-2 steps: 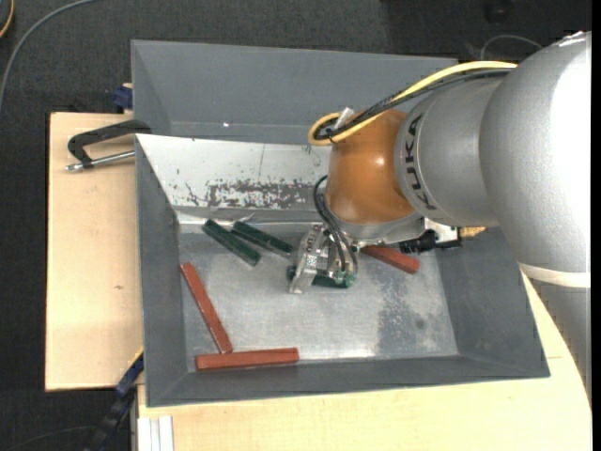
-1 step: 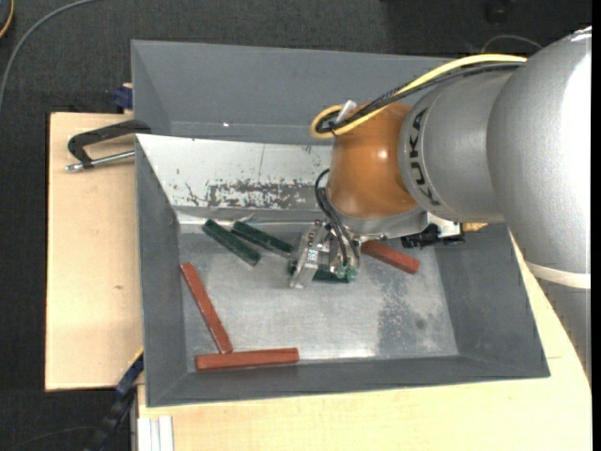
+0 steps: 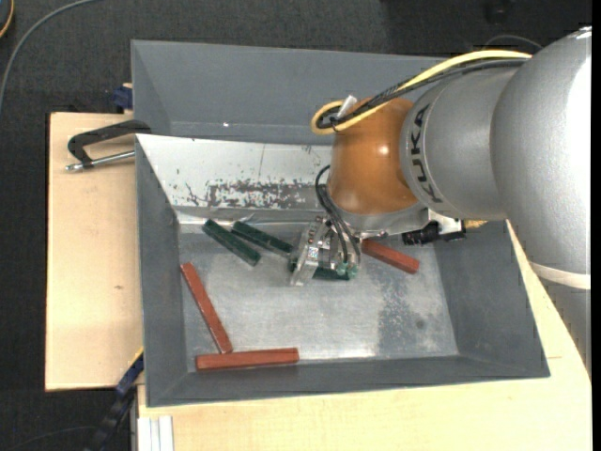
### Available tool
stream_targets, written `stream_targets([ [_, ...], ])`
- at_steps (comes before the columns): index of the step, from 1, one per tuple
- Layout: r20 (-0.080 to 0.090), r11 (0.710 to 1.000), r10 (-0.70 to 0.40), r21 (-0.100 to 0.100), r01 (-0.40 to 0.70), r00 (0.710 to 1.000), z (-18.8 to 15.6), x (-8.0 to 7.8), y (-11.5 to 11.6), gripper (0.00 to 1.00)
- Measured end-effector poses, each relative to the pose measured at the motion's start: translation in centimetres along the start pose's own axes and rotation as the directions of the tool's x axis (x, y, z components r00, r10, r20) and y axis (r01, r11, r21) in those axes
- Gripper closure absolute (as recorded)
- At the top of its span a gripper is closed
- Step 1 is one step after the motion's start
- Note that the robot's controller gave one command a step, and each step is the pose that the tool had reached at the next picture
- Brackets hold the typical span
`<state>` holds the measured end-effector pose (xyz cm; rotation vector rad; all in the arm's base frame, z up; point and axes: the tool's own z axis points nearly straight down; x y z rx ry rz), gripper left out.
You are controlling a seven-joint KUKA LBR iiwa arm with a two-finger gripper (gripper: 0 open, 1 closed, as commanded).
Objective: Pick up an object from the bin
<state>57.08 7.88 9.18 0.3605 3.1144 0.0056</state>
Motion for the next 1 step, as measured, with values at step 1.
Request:
stream_targets([
  [1,0.008,1.000,-0.002,-0.003,0.002,1.000,-8.71,-0.35,0.23,1.00],
])
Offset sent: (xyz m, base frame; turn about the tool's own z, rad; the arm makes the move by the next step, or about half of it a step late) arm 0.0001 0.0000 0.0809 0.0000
